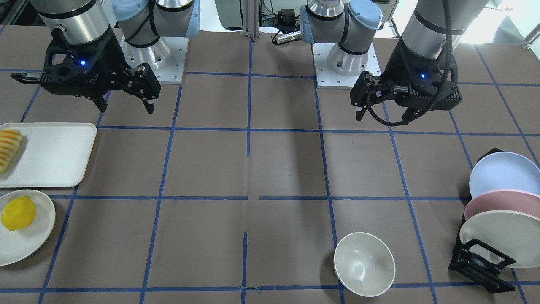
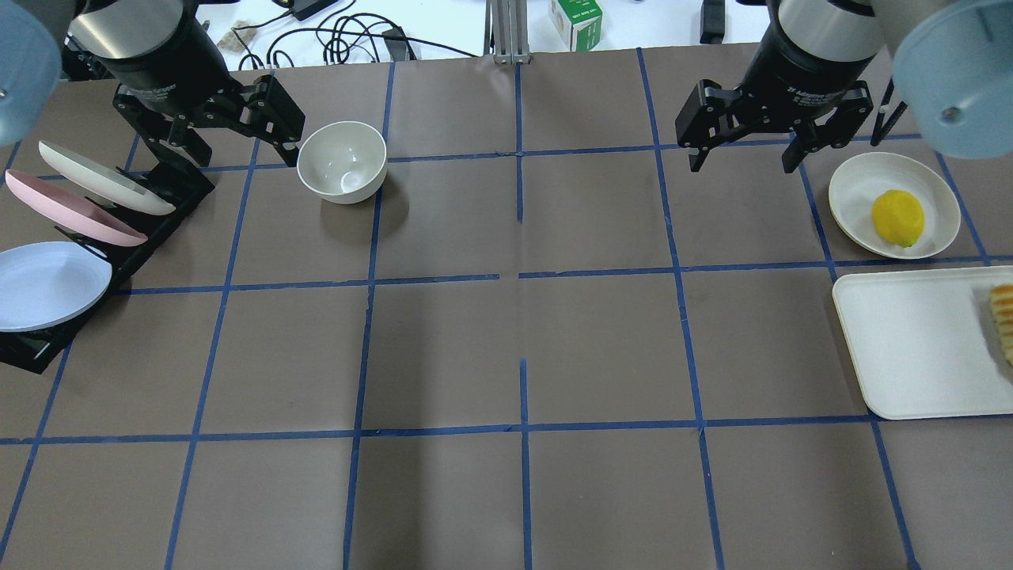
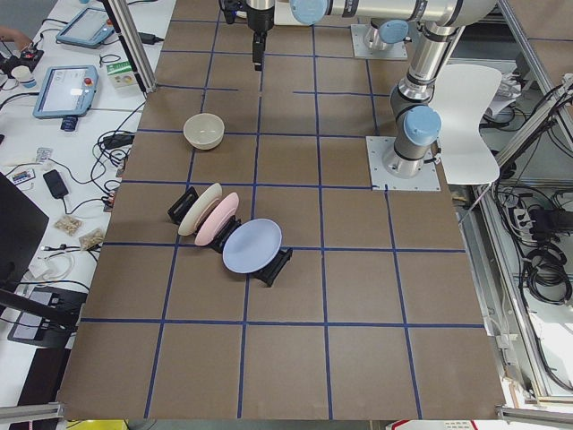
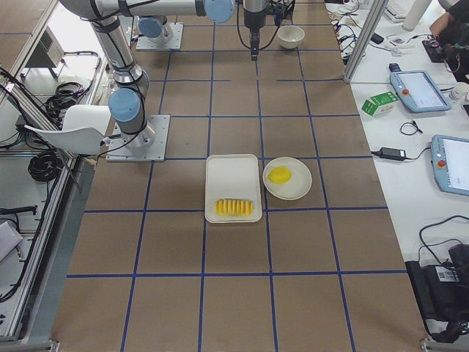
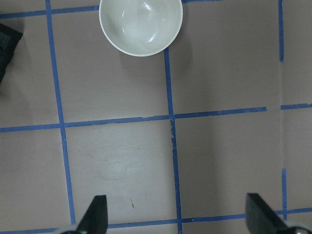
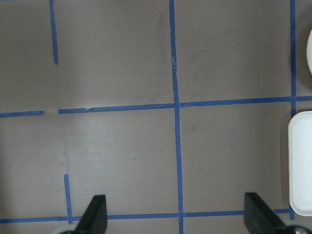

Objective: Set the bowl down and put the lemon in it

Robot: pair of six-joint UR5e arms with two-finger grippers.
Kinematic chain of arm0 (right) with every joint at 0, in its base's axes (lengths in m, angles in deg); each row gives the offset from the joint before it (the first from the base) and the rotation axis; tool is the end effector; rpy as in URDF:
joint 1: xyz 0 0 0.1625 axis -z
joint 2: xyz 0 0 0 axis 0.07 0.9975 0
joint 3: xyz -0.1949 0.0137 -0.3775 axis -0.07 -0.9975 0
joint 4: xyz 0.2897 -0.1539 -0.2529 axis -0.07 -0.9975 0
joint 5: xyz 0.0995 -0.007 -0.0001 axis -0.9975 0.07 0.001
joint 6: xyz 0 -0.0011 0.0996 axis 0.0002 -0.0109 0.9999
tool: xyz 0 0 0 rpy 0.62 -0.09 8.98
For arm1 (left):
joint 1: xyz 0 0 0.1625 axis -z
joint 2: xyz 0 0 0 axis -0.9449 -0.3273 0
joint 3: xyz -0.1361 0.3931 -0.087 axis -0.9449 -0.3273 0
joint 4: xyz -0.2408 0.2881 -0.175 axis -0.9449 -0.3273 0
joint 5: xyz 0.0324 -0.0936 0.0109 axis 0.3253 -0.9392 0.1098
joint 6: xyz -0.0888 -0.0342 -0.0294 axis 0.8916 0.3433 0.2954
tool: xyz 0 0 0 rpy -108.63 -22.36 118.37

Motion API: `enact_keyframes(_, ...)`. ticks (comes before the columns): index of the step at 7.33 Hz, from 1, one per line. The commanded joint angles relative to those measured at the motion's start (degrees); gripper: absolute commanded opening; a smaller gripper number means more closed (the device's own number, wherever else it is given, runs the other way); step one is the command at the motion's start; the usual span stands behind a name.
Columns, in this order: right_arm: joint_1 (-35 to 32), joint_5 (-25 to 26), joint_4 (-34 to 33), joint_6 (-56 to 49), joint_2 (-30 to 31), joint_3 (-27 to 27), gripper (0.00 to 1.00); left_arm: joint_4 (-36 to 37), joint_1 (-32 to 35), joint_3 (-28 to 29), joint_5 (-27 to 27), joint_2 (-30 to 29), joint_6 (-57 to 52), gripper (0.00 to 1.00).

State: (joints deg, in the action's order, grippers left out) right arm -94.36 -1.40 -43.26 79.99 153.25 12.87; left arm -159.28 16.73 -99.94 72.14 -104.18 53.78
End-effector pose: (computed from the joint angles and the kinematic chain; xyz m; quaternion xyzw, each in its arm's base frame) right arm 0.1397 -0.4927 0.4983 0.0224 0.9991 -0.0317 0.0186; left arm -0.1128 -0.5192 0.5089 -0.0331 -0.9991 0.0256 0.0031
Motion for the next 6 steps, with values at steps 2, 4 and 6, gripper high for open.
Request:
enact_keyframes(2, 0.1, 0.2, 0.3, -0.1, 0.3, -0.1, 1.00, 0.0, 0.1, -0.3, -0.1, 0.1, 0.0, 1.00)
enact_keyframes(4, 0.1, 0.3, 0.1, -0.1, 0.4, -0.2, 1.00, 0.0, 0.1, -0.3, 0.0, 0.1, 0.0, 1.00)
enact_keyframes(6, 5.1, 0.6, -0.4, -0.5, -1.7, -2.0, 1.00, 0.0, 0.3, -0.8, 0.3, -0.4, 0.0, 1.00)
